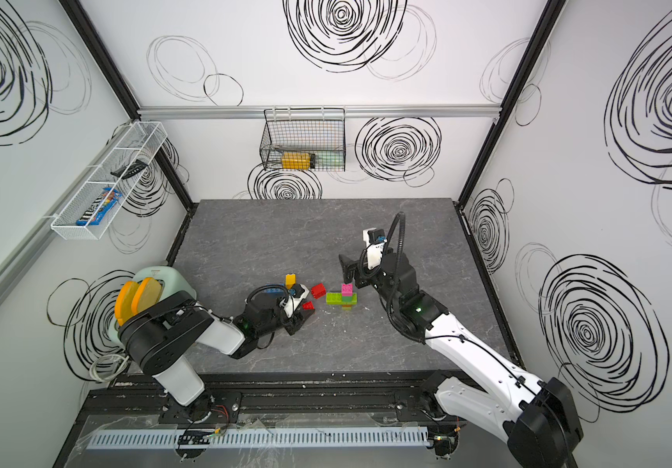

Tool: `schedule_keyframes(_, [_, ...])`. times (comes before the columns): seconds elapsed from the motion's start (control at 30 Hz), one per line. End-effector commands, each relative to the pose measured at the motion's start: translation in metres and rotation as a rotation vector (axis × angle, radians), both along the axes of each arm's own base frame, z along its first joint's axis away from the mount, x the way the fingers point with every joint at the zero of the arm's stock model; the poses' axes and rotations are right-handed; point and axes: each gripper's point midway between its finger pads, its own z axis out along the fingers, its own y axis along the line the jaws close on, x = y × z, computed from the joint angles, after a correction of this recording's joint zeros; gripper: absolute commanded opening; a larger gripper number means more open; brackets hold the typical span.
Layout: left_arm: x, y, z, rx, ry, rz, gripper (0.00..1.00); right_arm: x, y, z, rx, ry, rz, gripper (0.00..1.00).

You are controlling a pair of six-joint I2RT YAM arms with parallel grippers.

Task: Assemble the number 4 with lego
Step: Pick up the lego brick from the center of the board.

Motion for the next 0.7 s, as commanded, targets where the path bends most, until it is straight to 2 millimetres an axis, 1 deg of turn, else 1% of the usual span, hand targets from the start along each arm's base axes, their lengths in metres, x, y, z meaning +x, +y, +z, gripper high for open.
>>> schedule_keyframes(0.0, [0.004, -0.006, 0.009, -0.019, -0.034, -0.022, 0.40, -0.002, 0.001, 0.002, 0.003, -0.010, 0.020, 0.97])
schedule_keyframes(0.1, [0.002, -0.007, 0.009, -0.019, -0.027, -0.031, 0.33, -0.001, -0.004, -0.011, 0.022, 0.017, -0.015, 0.97])
schedule_keyframes(0.13, [0.002, -0.007, 0.010, -0.021, -0.028, -0.035, 0.30, -0.003, -0.003, -0.017, 0.031, 0.030, -0.004, 0.97])
schedule_keyframes(0.2, [0.001, -0.007, 0.010, -0.022, -0.029, -0.037, 0.26, -0.009, 0.003, -0.027, 0.039, 0.050, 0.043, 0.97])
schedule_keyframes(0.33, [0.003, -0.004, 0.016, -0.030, -0.046, -0.011, 0.15, -0.020, 0.018, -0.054, 0.021, 0.106, 0.142, 0.97])
schedule_keyframes(0.43, [0.008, 0.000, 0.026, -0.045, -0.068, 0.028, 0.06, -0.023, 0.021, -0.067, 0.063, 0.148, 0.148, 1.00])
schedule_keyframes(0.5, [0.012, 0.004, 0.033, -0.058, -0.076, 0.065, 0.07, -0.025, 0.024, -0.074, 0.076, 0.163, 0.148, 1.00])
schedule_keyframes(0.57, [0.013, 0.007, 0.041, -0.072, -0.089, 0.083, 0.02, -0.024, 0.022, -0.082, 0.071, 0.173, 0.093, 0.99])
schedule_keyframes(0.6, [0.014, 0.010, 0.047, -0.083, -0.103, 0.107, 0.00, -0.026, 0.026, -0.085, 0.059, 0.168, 0.092, 0.98])
schedule_keyframes(0.63, [0.014, 0.014, 0.053, -0.101, -0.114, 0.131, 0.00, -0.026, 0.026, -0.087, 0.046, 0.165, 0.072, 0.97])
schedule_keyframes(0.67, [0.015, 0.017, 0.064, -0.135, -0.138, 0.157, 0.00, -0.025, 0.024, -0.090, 0.038, 0.173, 0.018, 0.97])
